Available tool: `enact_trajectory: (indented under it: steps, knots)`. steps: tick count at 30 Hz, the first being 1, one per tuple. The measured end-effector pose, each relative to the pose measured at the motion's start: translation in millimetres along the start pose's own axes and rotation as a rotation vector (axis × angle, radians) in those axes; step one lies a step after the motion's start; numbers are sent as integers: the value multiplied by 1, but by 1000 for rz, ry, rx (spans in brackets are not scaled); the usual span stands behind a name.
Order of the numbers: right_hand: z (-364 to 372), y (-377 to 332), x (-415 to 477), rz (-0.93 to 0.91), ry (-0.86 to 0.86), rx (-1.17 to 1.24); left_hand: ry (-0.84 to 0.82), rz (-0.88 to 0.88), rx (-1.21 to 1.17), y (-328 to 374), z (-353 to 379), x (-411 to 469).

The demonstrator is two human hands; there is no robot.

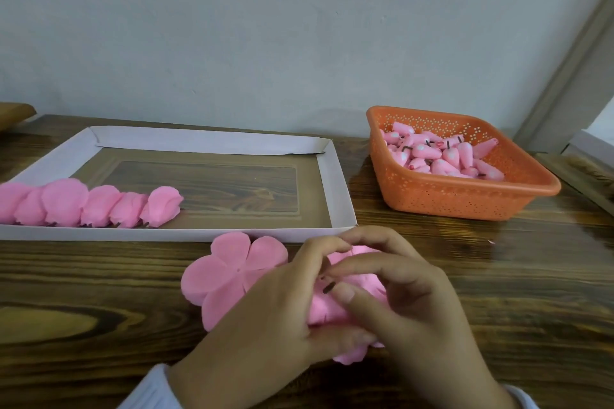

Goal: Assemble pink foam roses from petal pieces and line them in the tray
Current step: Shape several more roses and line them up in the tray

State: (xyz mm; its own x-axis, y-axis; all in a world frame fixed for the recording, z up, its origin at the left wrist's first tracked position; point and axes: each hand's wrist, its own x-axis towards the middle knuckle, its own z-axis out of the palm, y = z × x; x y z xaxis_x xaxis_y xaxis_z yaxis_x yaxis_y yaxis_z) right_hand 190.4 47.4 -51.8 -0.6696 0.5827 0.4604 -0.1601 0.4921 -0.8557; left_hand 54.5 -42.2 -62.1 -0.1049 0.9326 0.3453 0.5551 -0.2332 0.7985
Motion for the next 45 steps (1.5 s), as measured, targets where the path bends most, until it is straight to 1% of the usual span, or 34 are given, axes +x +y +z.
enact_trajectory:
  steps: [3,6,8,10,12,16,21,24,28,31,34,38,40,42,43,45]
  knots:
    - [0,0,0,-22,-40,-29,-27,32,4,2,3,1]
    - [0,2,-1,-80,7,-89,9,139,135,4,5,1]
    - [0,2,-1,-150,50,-187,56,208,184,4,5,1]
    - [1,2,-1,-215,65,-304,95,214,91,6,5,0]
    - [2,0,-1,-225,59,-343,109,187,-22,8,7,-1]
    - [3,-1,-4,-166,5,-286,40,114,-41,1,15,-1]
    - [1,-3,-5,-51,74,-70,40,39,-134,1,12,2]
    - [-1,-5,-4,6,100,15,13,-24,-185,4,9,3]
    - [-2,-4,-3,101,151,86,-67,-69,-269,8,7,5]
    - [-4,-4,0,186,158,93,-88,-106,-294,8,6,4]
    - [-10,-5,4,247,83,64,-82,-117,-225,7,7,2]
    - [-20,-6,6,156,-27,-47,-133,-175,-226,-4,8,4]
    - [-24,-7,6,148,-198,-76,-155,-201,-299,-5,9,6]
    - [-27,-7,5,176,-396,-133,-127,-201,-300,-6,11,4]
    - [-28,-5,5,184,-448,-169,-120,-209,-280,-7,11,3]
    - [-30,-2,6,206,-459,-154,-147,-274,-268,-6,8,1]
